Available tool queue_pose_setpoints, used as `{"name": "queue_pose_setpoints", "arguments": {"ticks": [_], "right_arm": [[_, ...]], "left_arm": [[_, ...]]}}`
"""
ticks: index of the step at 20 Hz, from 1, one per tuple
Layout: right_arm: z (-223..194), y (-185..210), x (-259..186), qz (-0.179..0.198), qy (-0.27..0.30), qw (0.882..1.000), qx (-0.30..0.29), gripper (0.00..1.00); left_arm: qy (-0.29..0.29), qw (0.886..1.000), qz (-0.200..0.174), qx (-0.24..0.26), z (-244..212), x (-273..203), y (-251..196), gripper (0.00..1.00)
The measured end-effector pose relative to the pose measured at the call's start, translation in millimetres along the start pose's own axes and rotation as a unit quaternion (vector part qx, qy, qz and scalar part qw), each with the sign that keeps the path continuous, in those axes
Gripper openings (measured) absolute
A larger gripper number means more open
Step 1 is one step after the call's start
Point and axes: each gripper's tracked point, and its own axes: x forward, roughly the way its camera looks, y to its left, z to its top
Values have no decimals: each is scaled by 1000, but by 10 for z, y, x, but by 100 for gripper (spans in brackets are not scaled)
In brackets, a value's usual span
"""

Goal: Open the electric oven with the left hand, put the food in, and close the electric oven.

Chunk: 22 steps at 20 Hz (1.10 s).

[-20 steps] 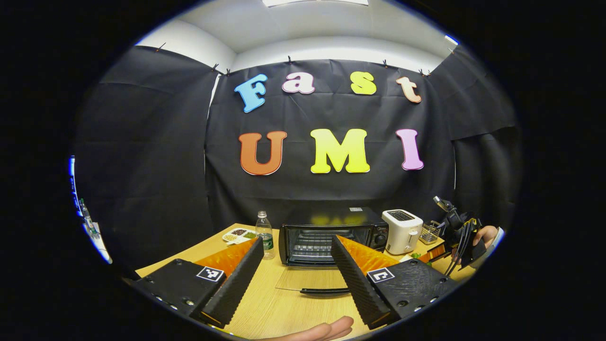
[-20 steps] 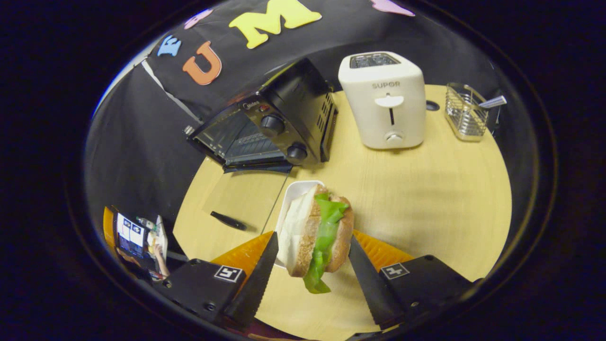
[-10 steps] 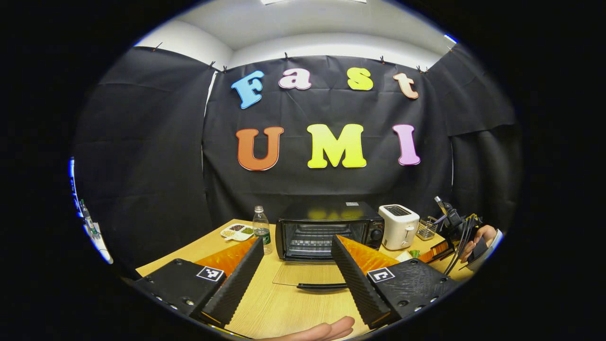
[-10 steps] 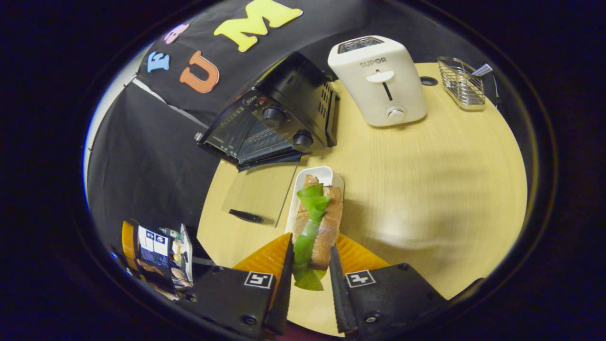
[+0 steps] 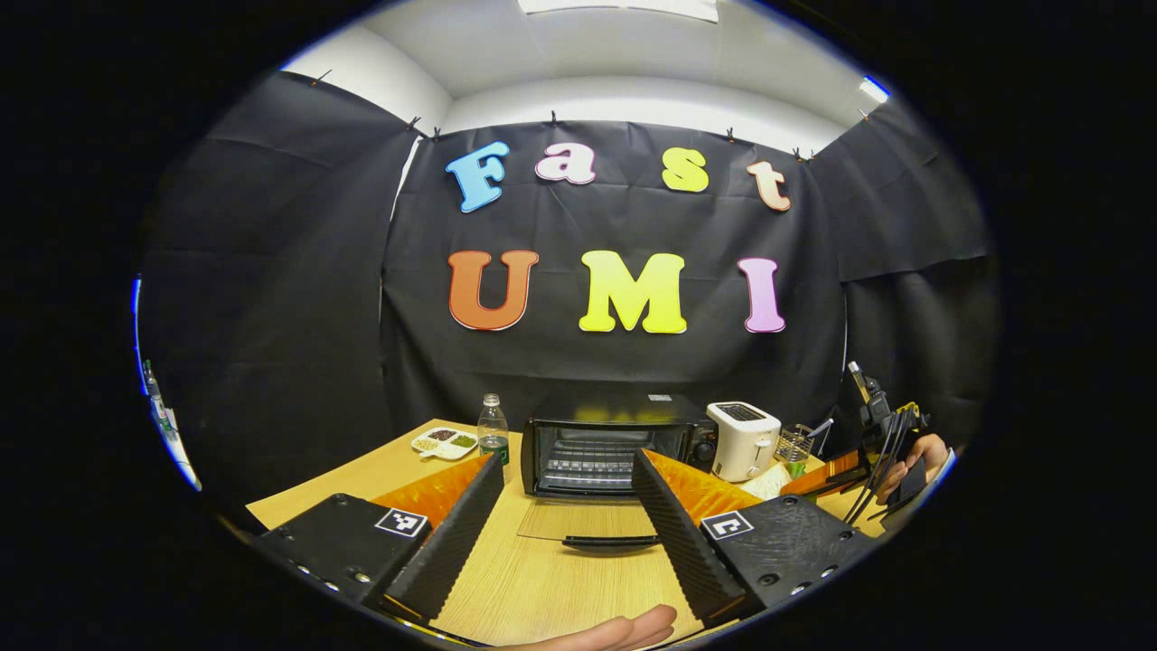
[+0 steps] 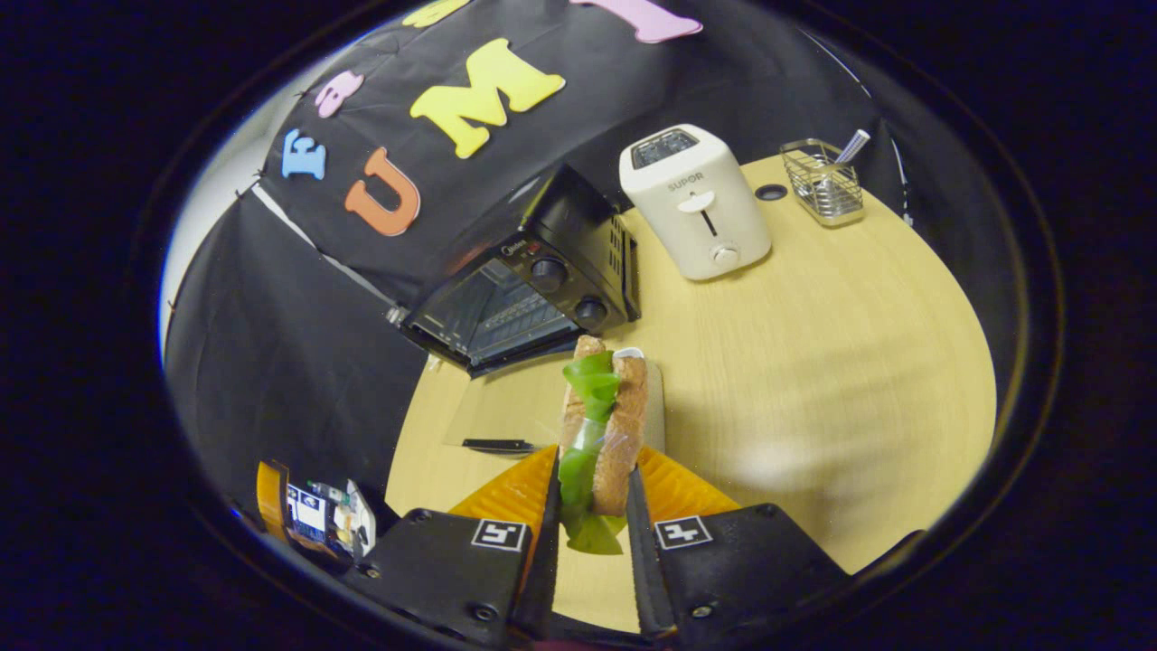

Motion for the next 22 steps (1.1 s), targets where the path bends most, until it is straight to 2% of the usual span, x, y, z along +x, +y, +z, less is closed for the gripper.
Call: {"name": "queue_pose_setpoints", "arguments": {"ticks": [4, 8, 12, 16, 18, 22], "right_arm": [[-20, 310, 87, 30, -51, 997, 41, 38], [-4, 590, 382, 52, -106, 989, 84, 38], [16, 921, 749, 70, -161, 976, 127, 38], [62, 1386, 1080, 87, -212, 963, 139, 38], [126, 1564, 1258, 80, -247, 954, 148, 38], [112, 1833, 1723, 61, -275, 939, 195, 38]], "left_arm": [[-8, 1000, -4, 2, 33, -49, 141, 94], [-8, 1000, 0, 10, 13, -64, 330, 94], [-6, 1000, 10, 24, -29, -82, 539, 94], [6, 1000, 15, 8, -88, -76, 694, 94], [2, 1000, 23, 18, -36, -74, 803, 94], [-11, 999, 38, 29, 8, -92, 984, 94]]}}
